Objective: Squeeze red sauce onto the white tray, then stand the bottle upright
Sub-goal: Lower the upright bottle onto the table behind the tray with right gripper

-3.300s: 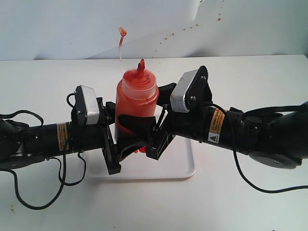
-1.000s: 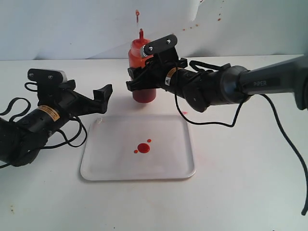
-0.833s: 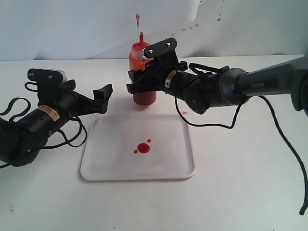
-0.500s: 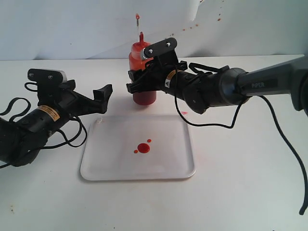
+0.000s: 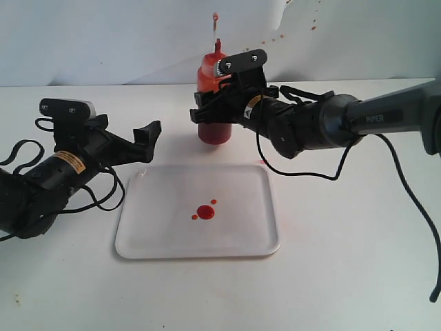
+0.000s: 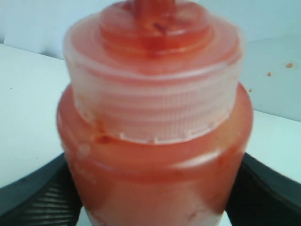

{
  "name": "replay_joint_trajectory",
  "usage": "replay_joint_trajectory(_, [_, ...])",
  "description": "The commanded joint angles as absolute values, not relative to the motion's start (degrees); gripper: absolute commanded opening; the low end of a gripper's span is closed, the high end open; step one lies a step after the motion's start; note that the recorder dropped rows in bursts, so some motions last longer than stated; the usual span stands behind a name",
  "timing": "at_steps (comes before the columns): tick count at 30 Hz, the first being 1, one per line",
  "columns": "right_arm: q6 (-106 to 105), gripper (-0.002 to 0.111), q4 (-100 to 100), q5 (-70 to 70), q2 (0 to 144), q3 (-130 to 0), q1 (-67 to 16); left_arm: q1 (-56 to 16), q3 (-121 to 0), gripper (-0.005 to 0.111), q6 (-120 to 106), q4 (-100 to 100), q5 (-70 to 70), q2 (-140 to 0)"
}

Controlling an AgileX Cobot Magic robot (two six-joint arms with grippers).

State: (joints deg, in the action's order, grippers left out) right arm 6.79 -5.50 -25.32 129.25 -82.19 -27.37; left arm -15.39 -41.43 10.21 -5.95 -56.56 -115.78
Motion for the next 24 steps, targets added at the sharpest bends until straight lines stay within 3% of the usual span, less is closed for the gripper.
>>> replay_joint_trajectory(1, [6.7, 0.000, -4.9, -27.1, 128.4, -82.8, -27.4, -15.3, -41.7, 0.104, 10.3, -5.2, -56.7, -115.4])
replay_joint_trajectory(22, [9.3, 0.000, -10.5, -31.0, 132.4, -82.8, -29.6, -15.3, -41.7, 0.104, 10.4, -5.2, -57.1, -115.4])
replay_joint_trajectory(24, [9.3, 0.005, -10.5, -30.7, 132.4, -82.8, -29.6, -15.3, -41.7, 0.104, 10.4, -5.2, -57.1, -115.4])
